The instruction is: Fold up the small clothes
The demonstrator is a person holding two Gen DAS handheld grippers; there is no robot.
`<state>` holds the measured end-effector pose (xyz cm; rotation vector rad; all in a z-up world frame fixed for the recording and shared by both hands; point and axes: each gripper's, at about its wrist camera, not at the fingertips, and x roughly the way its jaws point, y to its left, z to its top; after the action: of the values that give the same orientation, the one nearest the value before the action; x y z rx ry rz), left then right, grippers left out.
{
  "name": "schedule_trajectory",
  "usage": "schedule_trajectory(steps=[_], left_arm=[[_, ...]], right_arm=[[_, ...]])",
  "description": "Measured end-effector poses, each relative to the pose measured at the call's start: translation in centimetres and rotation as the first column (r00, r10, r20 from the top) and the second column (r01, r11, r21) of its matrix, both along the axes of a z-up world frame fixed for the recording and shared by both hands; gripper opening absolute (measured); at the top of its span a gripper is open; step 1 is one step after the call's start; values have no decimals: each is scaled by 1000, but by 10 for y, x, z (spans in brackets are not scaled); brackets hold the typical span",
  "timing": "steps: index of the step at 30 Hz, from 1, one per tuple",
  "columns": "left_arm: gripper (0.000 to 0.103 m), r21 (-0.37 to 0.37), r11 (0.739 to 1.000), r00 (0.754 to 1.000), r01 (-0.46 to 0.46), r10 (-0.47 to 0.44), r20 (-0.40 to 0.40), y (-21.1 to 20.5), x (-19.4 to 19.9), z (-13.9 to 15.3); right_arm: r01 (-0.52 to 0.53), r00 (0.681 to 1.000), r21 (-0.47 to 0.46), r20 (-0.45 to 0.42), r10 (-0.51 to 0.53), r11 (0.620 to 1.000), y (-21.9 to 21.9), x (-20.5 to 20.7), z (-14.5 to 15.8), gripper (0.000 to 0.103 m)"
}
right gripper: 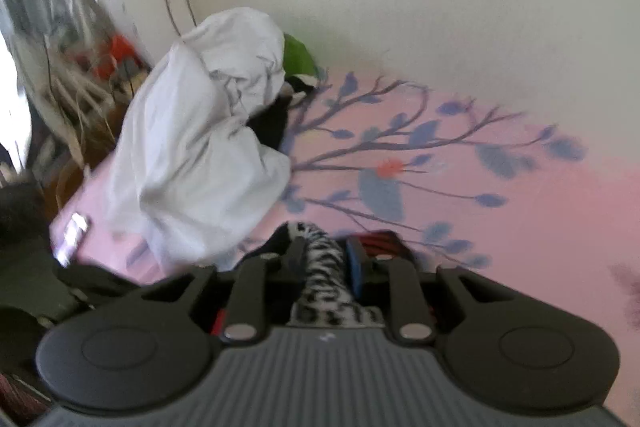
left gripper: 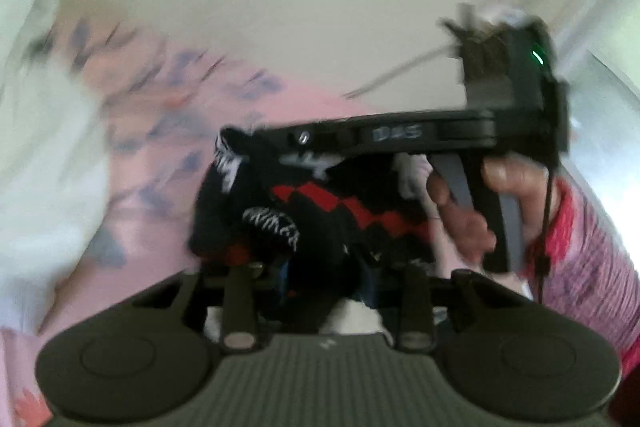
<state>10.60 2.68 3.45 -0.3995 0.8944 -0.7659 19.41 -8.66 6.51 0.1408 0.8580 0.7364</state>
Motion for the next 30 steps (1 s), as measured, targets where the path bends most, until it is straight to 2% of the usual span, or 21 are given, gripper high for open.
schedule_trajectory(steps=[3,4,5,6,9,11,14,16,19,21,22,23,24,26,27,29,30], left_arm=[[35,-57,998,998,-40,37,-49,20,11,-10],[36,-53,998,998,-40,38,-42,22,9,-7],[37,-38,999,999,-35,34,-26,20,7,-5],[39,-18,999,1000,-29,29,-7,17,3,-3],[40,26,999,999,-25,24,39,7,0,4],[39,26,999,999,-30,29,46,6,0,9],[38,20,999,999,-35,34,42,10,3,13],[38,36,999,998,-35,33,48,7,7,15],[38,49,998,997,-35,32,68,4,10,15],[38,56,997,997,-45,41,69,6,11,11],[38,52,997,997,-50,46,66,8,13,9],[38,43,998,997,-54,51,60,10,15,6],[38,32,998,997,-62,60,54,13,18,4],[39,4,997,997,-74,73,35,19,21,1],[41,-3,997,996,-82,82,37,22,20,1],[49,12,994,992,-109,108,69,24,12,6],[56,23,992,987,-127,124,98,24,6,10]], right_arm=[[67,997,72,-41,-64,995,-1,13,-10,20],[74,997,85,-35,-71,994,-4,11,-9,35],[72,997,91,-2,-73,993,-7,6,-5,59],[84,996,88,34,-87,993,-10,-1,-1,63],[136,979,135,130,-154,981,-33,-26,15,62],[195,954,192,190,-232,962,-56,-46,23,61],[249,923,230,239,-303,941,-75,-73,31,53],[243,918,204,268,-293,948,-72,-81,33,40],[190,925,94,317,-211,977,-47,-82,31,37],[199,933,34,299,-200,979,-31,-69,21,37],[216,935,8,287,-209,976,-25,-59,10,31],[265,923,-35,298,-243,964,-20,-48,-2,26],[301,911,-39,306,-275,953,-20,-41,-12,27],[345,910,26,237,-341,938,-24,-32,-15,28],[353,907,16,241,-346,936,-22,-32,-14,28],[369,889,-6,294,-351,929,-14,-43,-14,32],[384,876,-13,322,-360,923,-11,-48,-15,35]])
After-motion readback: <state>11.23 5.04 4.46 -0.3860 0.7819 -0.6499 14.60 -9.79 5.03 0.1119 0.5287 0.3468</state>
